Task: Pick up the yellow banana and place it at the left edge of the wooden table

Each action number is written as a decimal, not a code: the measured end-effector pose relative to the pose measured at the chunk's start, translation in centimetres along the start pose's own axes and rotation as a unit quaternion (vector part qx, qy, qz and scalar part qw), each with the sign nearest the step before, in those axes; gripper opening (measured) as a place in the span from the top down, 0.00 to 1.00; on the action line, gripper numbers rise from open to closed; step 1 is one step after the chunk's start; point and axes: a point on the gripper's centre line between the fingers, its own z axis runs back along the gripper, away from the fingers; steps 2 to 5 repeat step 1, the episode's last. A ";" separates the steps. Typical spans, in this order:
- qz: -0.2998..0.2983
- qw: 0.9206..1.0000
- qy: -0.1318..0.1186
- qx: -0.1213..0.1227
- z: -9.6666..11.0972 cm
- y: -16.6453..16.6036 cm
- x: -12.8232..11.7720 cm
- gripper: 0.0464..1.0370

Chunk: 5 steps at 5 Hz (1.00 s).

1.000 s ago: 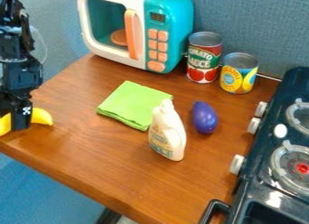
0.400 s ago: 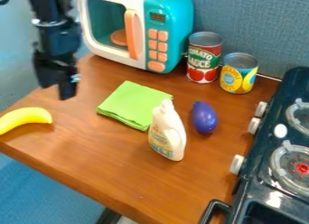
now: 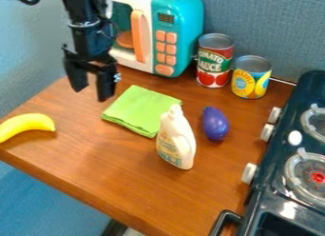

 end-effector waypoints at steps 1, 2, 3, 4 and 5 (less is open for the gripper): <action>0.004 1.000 0.009 0.022 0.1 -0.1 0.6 0.04; 0.004 1.000 0.009 0.022 0.1 -0.1 0.6 0.04; 0.004 1.000 0.009 0.022 0.1 -0.1 0.6 0.04; 0.004 1.000 0.009 0.022 0.1 -0.1 0.6 0.04; 0.004 1.000 0.009 0.022 0.1 -0.1 0.6 0.04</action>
